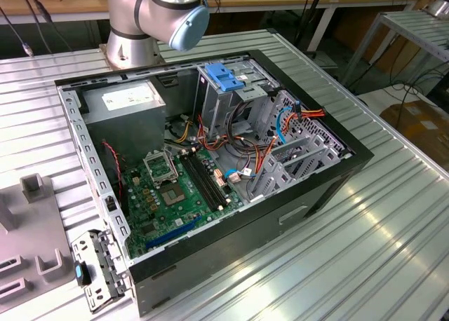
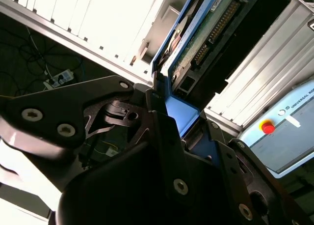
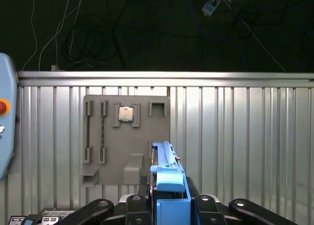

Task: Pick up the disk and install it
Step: 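Pick up the disk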

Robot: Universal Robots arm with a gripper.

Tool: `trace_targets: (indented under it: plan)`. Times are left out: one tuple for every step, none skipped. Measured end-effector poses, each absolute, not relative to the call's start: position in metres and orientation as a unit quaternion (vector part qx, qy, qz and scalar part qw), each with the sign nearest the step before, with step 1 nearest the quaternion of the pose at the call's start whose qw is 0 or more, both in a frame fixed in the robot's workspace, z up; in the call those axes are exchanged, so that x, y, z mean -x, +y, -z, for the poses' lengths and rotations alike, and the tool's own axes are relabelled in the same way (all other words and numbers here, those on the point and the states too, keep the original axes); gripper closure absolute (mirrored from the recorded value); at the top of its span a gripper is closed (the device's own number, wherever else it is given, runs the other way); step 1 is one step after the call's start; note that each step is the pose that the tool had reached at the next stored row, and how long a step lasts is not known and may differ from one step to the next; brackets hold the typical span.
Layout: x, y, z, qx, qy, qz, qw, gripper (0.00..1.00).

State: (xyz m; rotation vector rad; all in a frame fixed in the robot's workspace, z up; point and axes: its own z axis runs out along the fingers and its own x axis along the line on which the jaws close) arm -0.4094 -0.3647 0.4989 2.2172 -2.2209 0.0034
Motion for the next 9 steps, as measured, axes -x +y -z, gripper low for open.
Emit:
trace_targets:
  plan:
    - [0.4083,-0.3647,-0.499,-0.707,-0.708,-0.001,0.002,0.63]
    - [0.4074,-0.3647,-0.499,-0.707,-0.708,-0.001,0.002,0.63]
    - [0.4068,-0.3647,-0.499,-0.707,-0.708,-0.001,0.002,0.63]
    - [0.4062,-0.3647,-0.499,-0.707,-0.708,-0.001,0.002,0.63]
    - [0.4056,-0.3647,-0.499,-0.707,-0.708,-0.001,0.002,0.63]
    - [0.405,-0.3647,-0.499,-0.707,-0.708,-0.001,0.002,0.63]
    - [0.4043,-0.3647,-0.499,-0.707,-0.708,-0.001,0.002,0.63]
    - [0.4034,-0.3647,-0.499,-0.707,-0.708,-0.001,0.002,0.63]
    - [0.4026,-0.3647,-0.499,-0.707,-0.708,-0.001,0.002,0.63]
